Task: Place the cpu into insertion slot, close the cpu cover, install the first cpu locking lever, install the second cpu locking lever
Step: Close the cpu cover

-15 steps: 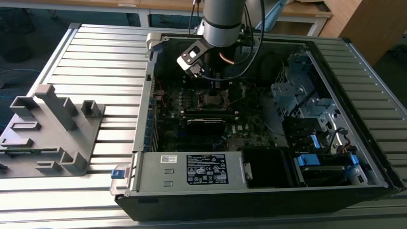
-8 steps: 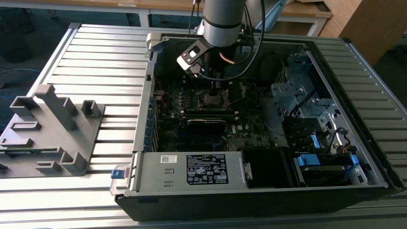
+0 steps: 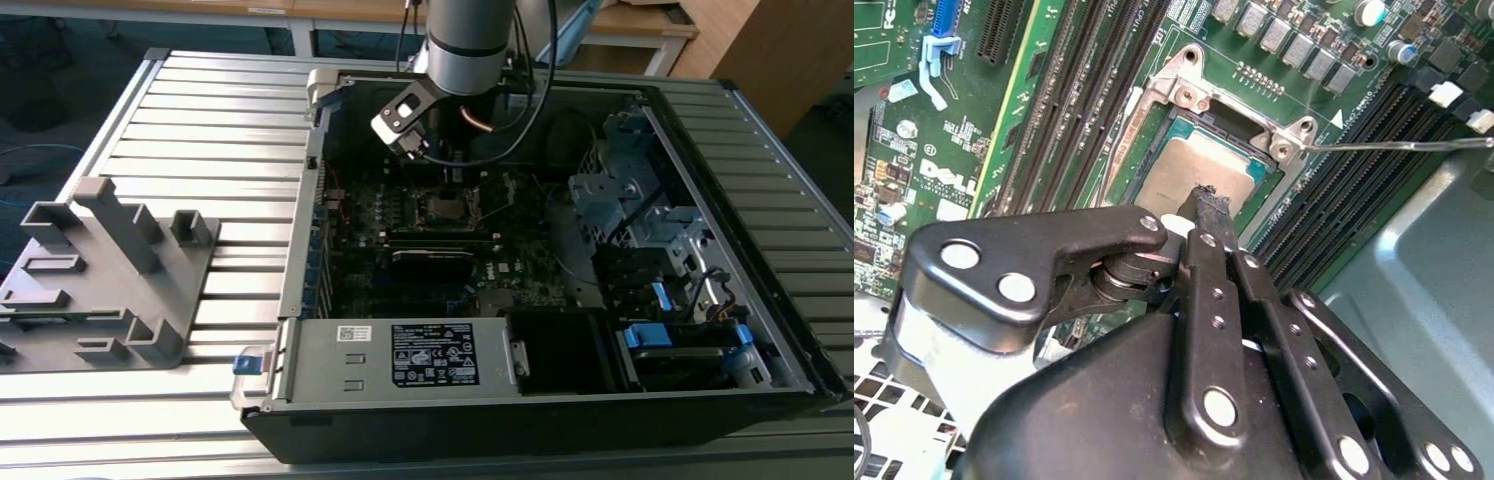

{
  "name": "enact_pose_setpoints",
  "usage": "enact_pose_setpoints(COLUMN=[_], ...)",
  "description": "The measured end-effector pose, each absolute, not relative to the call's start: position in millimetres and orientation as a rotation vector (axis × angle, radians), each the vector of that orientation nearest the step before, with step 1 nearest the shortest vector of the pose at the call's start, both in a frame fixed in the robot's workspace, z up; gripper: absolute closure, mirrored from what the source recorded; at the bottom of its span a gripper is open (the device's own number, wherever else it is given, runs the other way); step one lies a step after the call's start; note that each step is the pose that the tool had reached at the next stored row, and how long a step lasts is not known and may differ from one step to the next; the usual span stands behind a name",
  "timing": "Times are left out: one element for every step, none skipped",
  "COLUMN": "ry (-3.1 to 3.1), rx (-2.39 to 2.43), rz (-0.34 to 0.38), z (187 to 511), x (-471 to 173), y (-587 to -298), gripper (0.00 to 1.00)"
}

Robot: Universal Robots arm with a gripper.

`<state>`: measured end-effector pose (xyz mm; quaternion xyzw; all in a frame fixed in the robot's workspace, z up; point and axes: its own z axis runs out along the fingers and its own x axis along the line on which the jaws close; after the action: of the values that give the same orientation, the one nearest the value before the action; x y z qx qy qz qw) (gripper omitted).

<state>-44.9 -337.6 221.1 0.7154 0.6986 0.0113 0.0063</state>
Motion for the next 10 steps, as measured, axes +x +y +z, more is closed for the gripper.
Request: enact_pose_setpoints(ry=[2.186,2.186,2.186,2.186,2.186,2.186,2.186,2.186,2.186,2.186], rx=[2.238,2.238,2.238,2.238,2.238,2.238,2.238,2.238,2.238,2.238], rz=[0.035,0.035,0.036,0.035,0.036,0.036,0.035,0.035,0.035,0.035], z=[222,223,223,224,225,227,228,229,231,233], x=[-45,-45,-45,-45,-45,-45,-45,-45,-45,-45], y=[-338,-338,-338,-338,-338,-338,-338,-338,-338,-338], gripper=[0.89,0.89,0.89,0.89,0.89,0.89,0.89,0.89,0.89,0.89])
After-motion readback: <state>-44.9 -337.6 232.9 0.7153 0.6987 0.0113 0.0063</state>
